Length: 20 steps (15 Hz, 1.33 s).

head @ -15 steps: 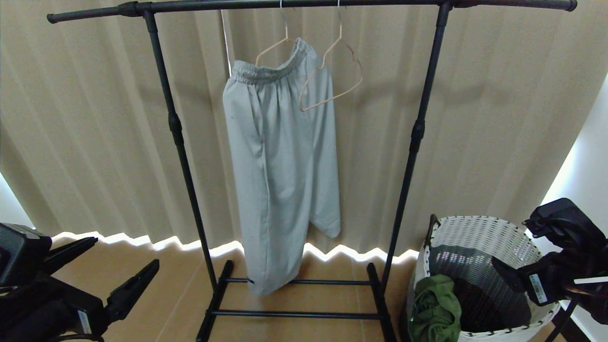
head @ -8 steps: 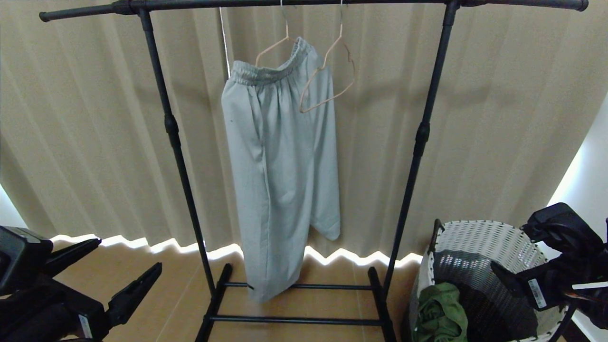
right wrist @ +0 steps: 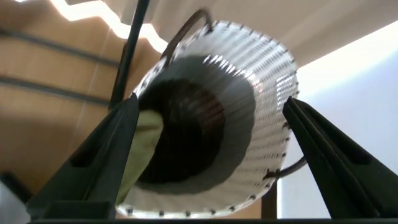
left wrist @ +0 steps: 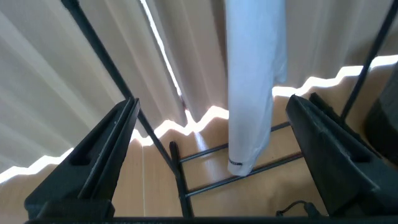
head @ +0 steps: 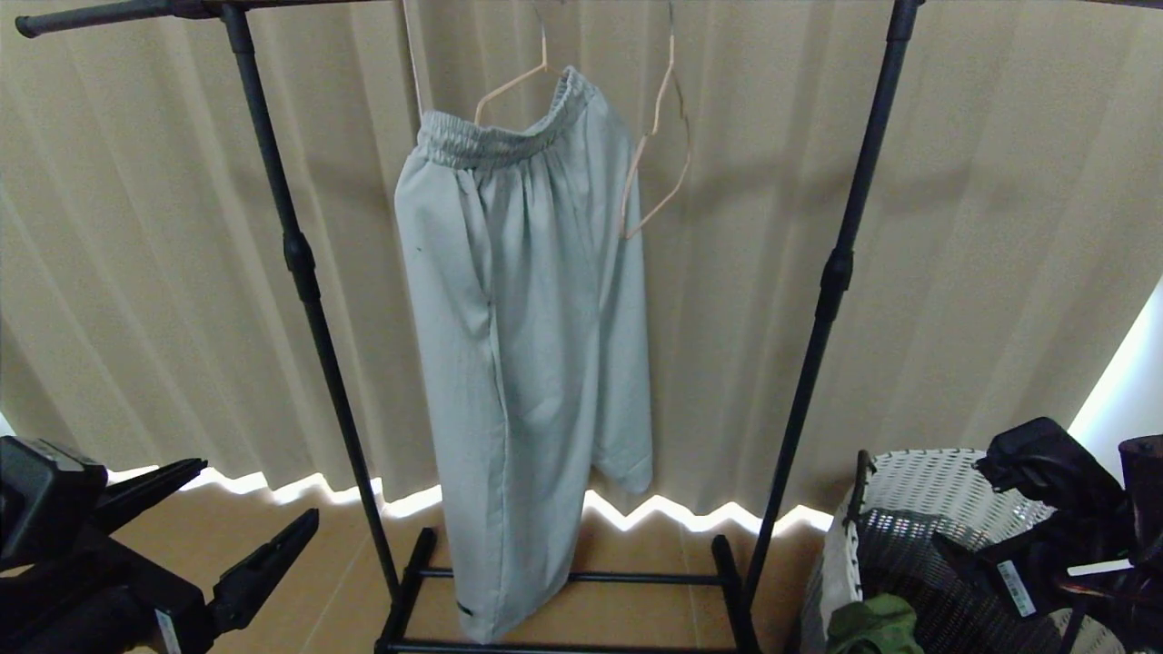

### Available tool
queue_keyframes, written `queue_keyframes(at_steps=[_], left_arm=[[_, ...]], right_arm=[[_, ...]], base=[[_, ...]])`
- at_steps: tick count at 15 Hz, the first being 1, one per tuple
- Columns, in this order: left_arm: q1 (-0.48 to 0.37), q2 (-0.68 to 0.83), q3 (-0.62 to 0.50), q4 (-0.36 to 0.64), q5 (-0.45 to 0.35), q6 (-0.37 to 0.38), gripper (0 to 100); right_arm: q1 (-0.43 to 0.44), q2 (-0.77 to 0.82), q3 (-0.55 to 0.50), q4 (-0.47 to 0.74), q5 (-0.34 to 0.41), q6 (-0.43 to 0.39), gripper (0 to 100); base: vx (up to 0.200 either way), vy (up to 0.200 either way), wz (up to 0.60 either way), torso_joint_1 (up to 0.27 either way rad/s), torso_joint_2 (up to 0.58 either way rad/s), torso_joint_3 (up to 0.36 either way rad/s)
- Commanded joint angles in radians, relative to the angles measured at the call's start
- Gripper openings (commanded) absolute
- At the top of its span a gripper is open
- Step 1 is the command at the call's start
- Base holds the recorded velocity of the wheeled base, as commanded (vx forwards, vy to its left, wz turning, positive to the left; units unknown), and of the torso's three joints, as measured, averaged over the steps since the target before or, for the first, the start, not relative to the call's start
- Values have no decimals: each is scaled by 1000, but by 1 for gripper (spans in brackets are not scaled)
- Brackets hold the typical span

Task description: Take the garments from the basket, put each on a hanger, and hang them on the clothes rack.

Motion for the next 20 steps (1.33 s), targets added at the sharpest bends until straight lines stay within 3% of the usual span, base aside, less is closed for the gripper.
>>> queue_keyframes(at_steps=[1,4,6,14,20], left_arm=[[-41,18,-1,2,-7,-6,100],[-53,53,-2,3,-78,-7,100],[-51,95,-11,5,-110,-10,100],[-51,124,-27,5,-109,-33,100],[-51,124,-27,5,-109,-33,100]], right_arm=[[2,100,8,0,4,2,100],[23,150,32,15,35,-3,100],[37,278,61,-3,50,2,100],[112,551,109,-216,70,1,100],[94,597,100,-227,61,1,100]], base=[[0,0,0,0,0,0],[0,0,0,0,0,0],[0,0,0,0,0,0],[0,0,0,0,0,0],[0,0,0,0,0,0]])
